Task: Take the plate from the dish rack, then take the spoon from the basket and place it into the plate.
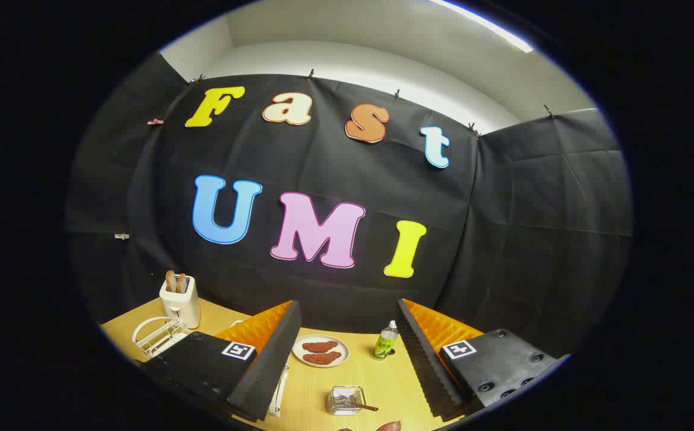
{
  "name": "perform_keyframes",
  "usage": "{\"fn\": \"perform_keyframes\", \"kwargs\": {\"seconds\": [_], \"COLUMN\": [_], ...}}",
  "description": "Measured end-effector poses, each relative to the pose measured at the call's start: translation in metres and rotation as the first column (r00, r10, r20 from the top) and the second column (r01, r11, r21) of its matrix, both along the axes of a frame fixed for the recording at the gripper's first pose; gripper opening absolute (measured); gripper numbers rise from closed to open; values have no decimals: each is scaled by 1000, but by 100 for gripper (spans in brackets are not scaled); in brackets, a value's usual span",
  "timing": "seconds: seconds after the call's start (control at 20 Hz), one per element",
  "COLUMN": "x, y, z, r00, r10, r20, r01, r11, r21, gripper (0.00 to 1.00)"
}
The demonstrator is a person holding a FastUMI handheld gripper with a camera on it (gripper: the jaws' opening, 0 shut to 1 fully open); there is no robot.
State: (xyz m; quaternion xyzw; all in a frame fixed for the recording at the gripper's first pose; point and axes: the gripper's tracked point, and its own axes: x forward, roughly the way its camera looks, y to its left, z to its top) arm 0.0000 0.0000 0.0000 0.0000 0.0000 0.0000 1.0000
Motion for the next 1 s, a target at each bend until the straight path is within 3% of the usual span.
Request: {"fn": "perform_keyframes", "kwargs": {"seconds": [0.8, 1.0], "x": [-4, 1], "y": [18, 32], "z": [-1, -16], "r00": [1000, 997], "r10": [24, 60], "r20": [-6, -58], "r01": [-24, -61], "r11": [999, 998], "r21": [-30, -25], "gripper": [97, 97]}}
